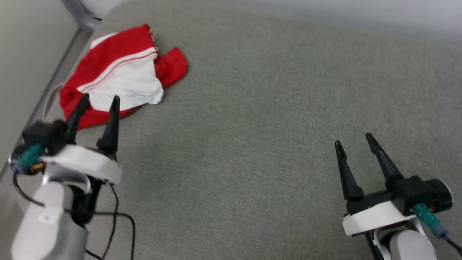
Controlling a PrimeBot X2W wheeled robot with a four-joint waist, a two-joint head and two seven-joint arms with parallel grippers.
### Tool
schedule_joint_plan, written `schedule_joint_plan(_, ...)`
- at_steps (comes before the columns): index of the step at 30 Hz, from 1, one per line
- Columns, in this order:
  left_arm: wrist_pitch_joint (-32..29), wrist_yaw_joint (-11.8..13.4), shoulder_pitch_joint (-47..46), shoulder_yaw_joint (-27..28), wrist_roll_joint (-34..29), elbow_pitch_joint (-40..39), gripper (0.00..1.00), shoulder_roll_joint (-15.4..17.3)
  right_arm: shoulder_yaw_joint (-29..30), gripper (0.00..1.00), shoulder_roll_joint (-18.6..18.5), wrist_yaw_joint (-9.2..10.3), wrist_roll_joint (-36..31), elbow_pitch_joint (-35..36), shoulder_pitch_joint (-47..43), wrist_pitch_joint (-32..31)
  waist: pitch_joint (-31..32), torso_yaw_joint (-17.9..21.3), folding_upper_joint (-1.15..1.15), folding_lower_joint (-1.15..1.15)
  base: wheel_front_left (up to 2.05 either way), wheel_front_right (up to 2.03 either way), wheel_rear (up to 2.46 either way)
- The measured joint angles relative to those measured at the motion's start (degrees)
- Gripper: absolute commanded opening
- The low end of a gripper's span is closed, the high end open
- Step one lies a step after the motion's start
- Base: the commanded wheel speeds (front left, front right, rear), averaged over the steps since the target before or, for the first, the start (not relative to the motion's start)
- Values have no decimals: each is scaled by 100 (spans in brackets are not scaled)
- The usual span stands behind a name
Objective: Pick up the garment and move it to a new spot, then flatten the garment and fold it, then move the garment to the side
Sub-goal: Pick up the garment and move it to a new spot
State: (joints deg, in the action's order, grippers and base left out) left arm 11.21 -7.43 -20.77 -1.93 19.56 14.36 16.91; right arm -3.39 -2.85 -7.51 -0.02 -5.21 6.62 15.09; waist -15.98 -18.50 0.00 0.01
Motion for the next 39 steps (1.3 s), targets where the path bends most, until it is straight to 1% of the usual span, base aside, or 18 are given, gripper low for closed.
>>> schedule_joint_plan(7, -1583, -8, -1205, -658, 937, 483, 100, 1149, 62, 100, 0, 0, -211, 266, 223, -18, -713, 283, 0, 0, 0, 0, 0)
schedule_joint_plan(10, -2249, -8, -1674, -850, 1464, 748, 100, 1456, 93, 100, 0, 0, -247, 352, 320, -33, -969, 406, 0, 0, 0, 0, 0)
schedule_joint_plan(12, -2650, -8, -1927, -1055, 1637, 931, 100, 1683, 97, 100, 0, 0, -252, 391, 342, -41, -1119, 488, 0, 0, 0, 0, 0)
schedule_joint_plan(15, -3214, -8, -2262, -1265, 2079, 1213, 100, 1884, 98, 100, 0, 0, -259, 437, 382, -43, -1314, 605, 0, 0, 0, 0, 0)
schedule_joint_plan(19, -3715, -8, -2579, -1577, 2457, 1491, 100, 2100, 104, 100, 0, 0, -277, 495, 408, -43, -1528, 740, 0, 0, 0, 0, 0)
schedule_joint_plan(23, -4021, -8, -2664, -1920, 2729, 1727, 100, 2215, 93, 100, 4, -2, -308, 527, 460, -35, -1659, 851, 0, 0, 0, 0, 0)
schedule_joint_plan(25, -4088, -7, -2661, -2152, 2848, 1738, 100, 2274, 96, 100, 4, -2, -308, 522, 478, -23, -1685, 887, 0, -1, 0, 0, 0)
schedule_joint_plan(26, -4086, -5, -2658, -2226, 2927, 1738, 98, 2305, 94, 100, 5, -2, -308, 516, 488, -23, -1687, 895, 0, -1, 0, 0, 0)
schedule_joint_plan(27, -4054, -5, -2653, -2275, 3010, 1742, 34, 2330, 98, 100, 4, -2, -307, 509, 489, -22, -1684, 898, 0, -1, 0, 0, 0)
schedule_joint_plan(28, -3975, -5, -2647, -2313, 3101, 1763, 0, 2337, 99, 100, 4, -2, -308, 499, 492, -20, -1677, 897, 0, -1, 0, 0, 0)
schedule_joint_plan(31, -3712, -7, -2611, -2475, 3242, 1837, 0, 2326, 81, 100, 3, -1, -320, 433, 503, -15, -1604, 880, 0, -1, 0, 0, 0)
schedule_joint_plan(35, -3218, -7, -2542, -2599, 3383, 1912, 0, 2342, 73, 100, 3, -1, -315, 312, 504, -15, -1438, 856, 0, -1, 0, 0, 0)
schedule_joint_plan(39, -2682, -7, -2403, -2741, 3482, 1791, 0, 2444, 34, 100, 2, -1, -269, 147, 472, -14, -1160, 841, 0, -1, 0, 0, 0)
